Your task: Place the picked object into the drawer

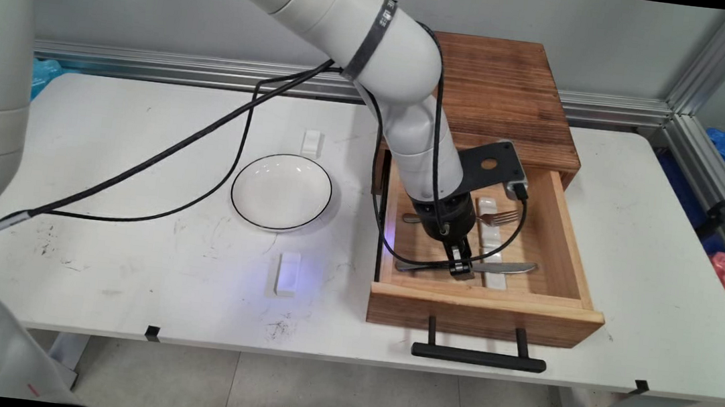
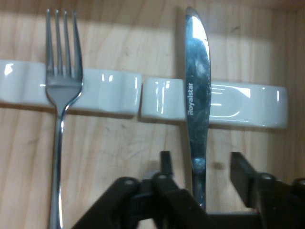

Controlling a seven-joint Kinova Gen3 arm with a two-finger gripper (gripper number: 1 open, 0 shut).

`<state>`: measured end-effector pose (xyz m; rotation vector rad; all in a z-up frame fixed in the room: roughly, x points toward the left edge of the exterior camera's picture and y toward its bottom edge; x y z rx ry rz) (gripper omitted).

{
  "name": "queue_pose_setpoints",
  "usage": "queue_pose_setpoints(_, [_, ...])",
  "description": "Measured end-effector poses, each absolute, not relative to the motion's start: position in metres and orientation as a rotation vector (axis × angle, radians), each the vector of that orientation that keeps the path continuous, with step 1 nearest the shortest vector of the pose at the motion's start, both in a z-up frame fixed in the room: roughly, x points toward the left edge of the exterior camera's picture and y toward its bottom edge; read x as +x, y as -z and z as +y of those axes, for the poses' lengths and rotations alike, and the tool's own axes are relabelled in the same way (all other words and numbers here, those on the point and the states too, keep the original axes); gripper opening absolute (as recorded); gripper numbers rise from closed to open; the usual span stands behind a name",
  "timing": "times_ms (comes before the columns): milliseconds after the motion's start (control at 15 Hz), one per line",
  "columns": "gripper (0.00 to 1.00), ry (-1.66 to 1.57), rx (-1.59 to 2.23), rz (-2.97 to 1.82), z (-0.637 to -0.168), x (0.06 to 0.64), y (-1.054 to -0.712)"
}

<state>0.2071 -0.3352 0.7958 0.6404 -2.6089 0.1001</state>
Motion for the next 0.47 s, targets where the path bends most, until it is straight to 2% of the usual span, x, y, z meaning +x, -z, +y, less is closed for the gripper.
queue_pose_setpoints(467, [1.0,-0.105,0.617,-2.596,-0.3367,0.205,-0.7988])
